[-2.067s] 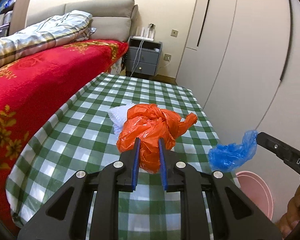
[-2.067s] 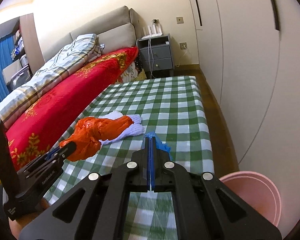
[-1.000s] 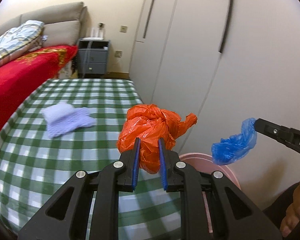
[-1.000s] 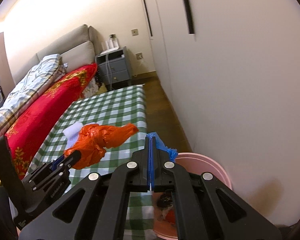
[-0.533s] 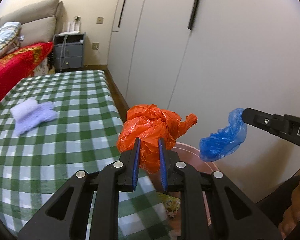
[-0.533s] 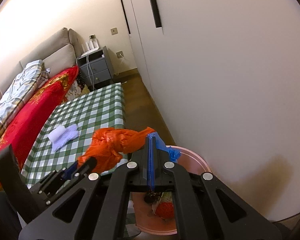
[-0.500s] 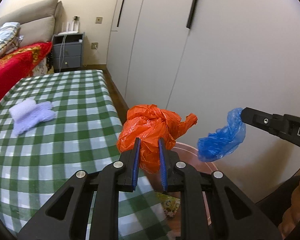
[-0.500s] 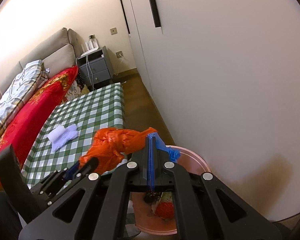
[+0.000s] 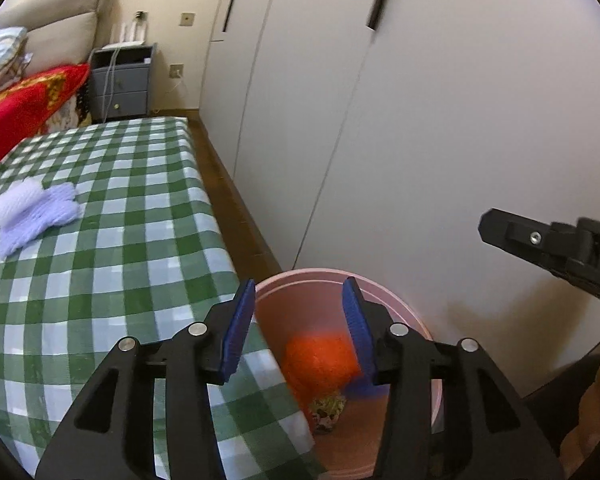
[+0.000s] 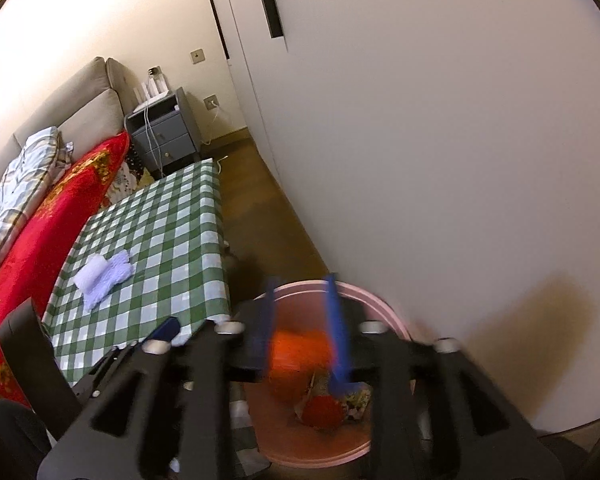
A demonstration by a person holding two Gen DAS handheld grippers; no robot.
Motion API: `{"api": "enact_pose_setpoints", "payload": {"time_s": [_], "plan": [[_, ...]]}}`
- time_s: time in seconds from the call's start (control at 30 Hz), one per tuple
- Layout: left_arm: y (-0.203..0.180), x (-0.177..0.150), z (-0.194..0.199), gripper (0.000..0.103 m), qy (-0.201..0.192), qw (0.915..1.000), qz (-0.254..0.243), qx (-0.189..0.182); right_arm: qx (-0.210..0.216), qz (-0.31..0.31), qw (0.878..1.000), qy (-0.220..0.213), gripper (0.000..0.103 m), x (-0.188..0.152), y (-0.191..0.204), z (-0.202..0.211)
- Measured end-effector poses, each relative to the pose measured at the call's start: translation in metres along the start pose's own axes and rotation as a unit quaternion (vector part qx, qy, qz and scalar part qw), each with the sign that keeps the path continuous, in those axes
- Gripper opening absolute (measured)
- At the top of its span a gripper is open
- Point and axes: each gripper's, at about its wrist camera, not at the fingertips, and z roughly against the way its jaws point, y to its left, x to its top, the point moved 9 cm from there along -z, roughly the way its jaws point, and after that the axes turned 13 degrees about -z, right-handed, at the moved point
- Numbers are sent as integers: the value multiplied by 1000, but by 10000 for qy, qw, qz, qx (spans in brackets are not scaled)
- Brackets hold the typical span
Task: Collect trash
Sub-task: 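Open both tools over the pink bin, releasing the orange and blue bags, then move both tools back over the table toward the white foam sleeves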
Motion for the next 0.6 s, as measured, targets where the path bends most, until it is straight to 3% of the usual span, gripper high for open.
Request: {"api": "enact_pose_setpoints", "payload": {"time_s": [0.27,0.6], "plan": [[25,-2,7,45,-88,9997,153,182,55,6,10000,21,39,-4,7,-8],[80,-6,19,45,-217,9966,516,606,506,309,9982,21,39,-19,51,-23]]}}
